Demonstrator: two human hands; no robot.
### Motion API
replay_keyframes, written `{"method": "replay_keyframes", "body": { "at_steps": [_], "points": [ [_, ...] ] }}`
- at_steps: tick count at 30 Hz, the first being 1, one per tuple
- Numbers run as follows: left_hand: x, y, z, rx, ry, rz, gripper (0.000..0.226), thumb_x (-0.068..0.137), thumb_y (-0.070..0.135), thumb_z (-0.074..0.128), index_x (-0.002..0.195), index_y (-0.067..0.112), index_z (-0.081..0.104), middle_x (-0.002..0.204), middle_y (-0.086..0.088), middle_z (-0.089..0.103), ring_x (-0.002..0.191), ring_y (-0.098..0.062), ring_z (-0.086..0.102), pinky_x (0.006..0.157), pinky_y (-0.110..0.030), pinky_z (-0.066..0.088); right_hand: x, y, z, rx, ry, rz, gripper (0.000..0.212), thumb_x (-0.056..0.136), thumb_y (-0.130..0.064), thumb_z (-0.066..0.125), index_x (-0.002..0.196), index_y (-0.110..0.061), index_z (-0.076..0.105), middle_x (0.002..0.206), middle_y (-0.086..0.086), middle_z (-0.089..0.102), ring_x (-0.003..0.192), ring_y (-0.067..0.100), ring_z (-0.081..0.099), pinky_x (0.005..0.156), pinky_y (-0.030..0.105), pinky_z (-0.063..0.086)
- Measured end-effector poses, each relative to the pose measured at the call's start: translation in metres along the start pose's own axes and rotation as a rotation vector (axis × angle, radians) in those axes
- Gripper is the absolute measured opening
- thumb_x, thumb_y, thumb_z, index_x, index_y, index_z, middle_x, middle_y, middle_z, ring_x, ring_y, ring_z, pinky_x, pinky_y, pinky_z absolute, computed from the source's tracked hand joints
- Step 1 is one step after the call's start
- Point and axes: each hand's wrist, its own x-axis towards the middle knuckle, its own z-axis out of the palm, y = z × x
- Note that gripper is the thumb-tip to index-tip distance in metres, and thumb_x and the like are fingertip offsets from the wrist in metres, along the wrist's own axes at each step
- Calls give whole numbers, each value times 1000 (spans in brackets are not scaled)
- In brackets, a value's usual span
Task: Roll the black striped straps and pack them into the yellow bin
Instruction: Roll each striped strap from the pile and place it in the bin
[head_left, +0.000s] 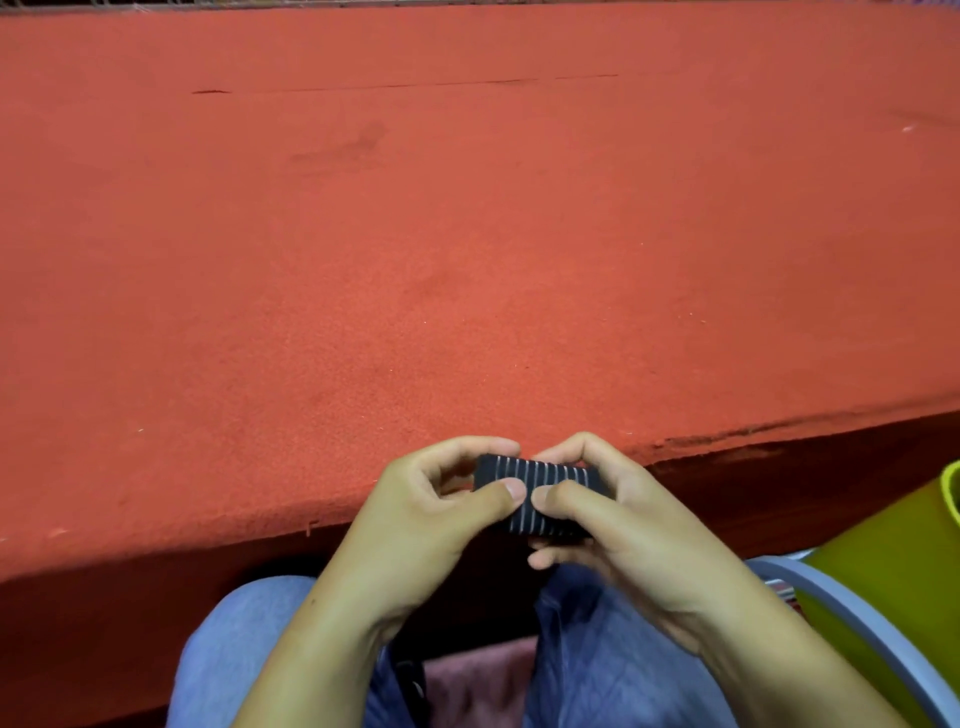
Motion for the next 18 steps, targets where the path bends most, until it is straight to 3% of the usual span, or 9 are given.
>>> {"method": "replay_keyframes", "body": {
  "at_steps": [3,6,8,11,15,18],
  "points": [
    [-3,5,1,4,-69,8,33,88,9,77,110,34,77,105,1,79,97,-9,75,87,-21,55,-10,-7,-5,-279,51,-94,20,77,-20,81,90,-26,67,86,8,75,76,11,67,72,31,55],
    [-4,10,5,46,-104,57,36,84,25,84,114,42,73,113,7,77,109,-7,71,98,-27,52,-24,-18,-11,-432,83,-172,25,79,-17,83,88,-32,64,88,5,76,71,6,63,67,23,48],
    [-4,17,12,47,-98,114,36,82,26,86,112,41,74,110,8,78,106,-9,73,96,-27,53,-32,-25,-17,-496,97,-198,30,78,-18,84,88,-34,61,86,2,75,69,5,61,65,22,46],
    [-6,26,27,31,-146,180,41,83,8,82,113,35,74,111,3,78,102,-14,74,89,-24,56,-44,-33,-29,-648,104,-191,32,77,-26,84,91,-37,56,82,-5,75,65,4,62,64,25,47],
    [-9,37,50,106,-215,269,50,84,2,81,118,38,72,114,5,76,107,-15,73,91,-25,56,-68,-54,-51,-790,68,-164,36,78,-34,84,99,-38,54,87,-11,77,69,5,70,63,27,52],
    [-13,49,72,149,-250,340,56,82,13,83,123,47,67,120,12,71,107,-12,72,92,-28,56,-91,-72,-76,-797,-21,-95,33,84,-41,82,110,-36,63,96,-13,79,84,6,75,81,30,60]
  ]
}}
